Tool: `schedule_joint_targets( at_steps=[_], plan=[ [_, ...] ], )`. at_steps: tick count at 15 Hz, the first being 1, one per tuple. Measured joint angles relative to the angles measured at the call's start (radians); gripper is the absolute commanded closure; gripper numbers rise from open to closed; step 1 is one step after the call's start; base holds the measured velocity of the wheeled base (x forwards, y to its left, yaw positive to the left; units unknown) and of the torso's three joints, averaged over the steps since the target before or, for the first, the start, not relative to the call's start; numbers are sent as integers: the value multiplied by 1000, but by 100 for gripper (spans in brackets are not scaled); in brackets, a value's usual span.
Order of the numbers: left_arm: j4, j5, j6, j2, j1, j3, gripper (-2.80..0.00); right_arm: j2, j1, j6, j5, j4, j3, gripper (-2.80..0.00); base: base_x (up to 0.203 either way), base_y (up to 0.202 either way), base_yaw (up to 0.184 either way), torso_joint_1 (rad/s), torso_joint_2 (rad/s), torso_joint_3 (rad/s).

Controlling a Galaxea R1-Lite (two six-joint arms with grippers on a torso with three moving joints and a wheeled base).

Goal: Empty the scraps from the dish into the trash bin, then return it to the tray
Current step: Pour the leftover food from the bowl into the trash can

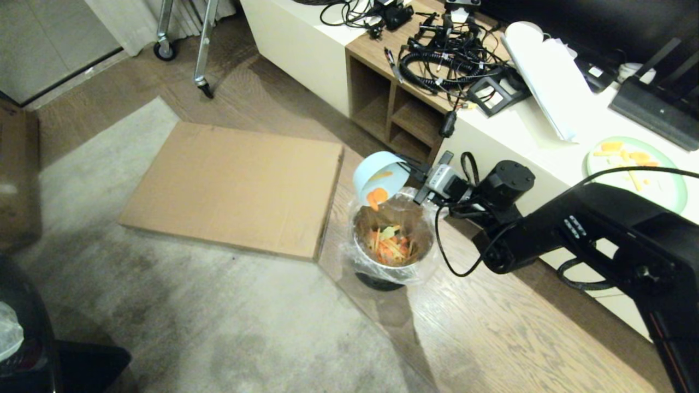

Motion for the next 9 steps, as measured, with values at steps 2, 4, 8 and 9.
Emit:
schedule_joint_targets(
  at_steps=[2, 4, 8, 9],
  plan=[
    [0, 0, 0, 0, 0, 0, 0, 3, -6, -1, 25, 0, -14, 0, 0, 0, 0, 0, 0, 0],
    [0, 0, 0, 0, 0, 0, 0, 4, -9, 0, 60, 0, -49, 0, 0, 0, 0, 0, 0, 0],
    [0, 0, 0, 0, 0, 0, 0, 13, -8, 3, 155, 0, -199, 0, 0, 0, 0, 0, 0, 0],
    [0, 0, 0, 0, 0, 0, 0, 14, -8, 3, 165, 0, -226, 0, 0, 0, 0, 0, 0, 0]
  ],
)
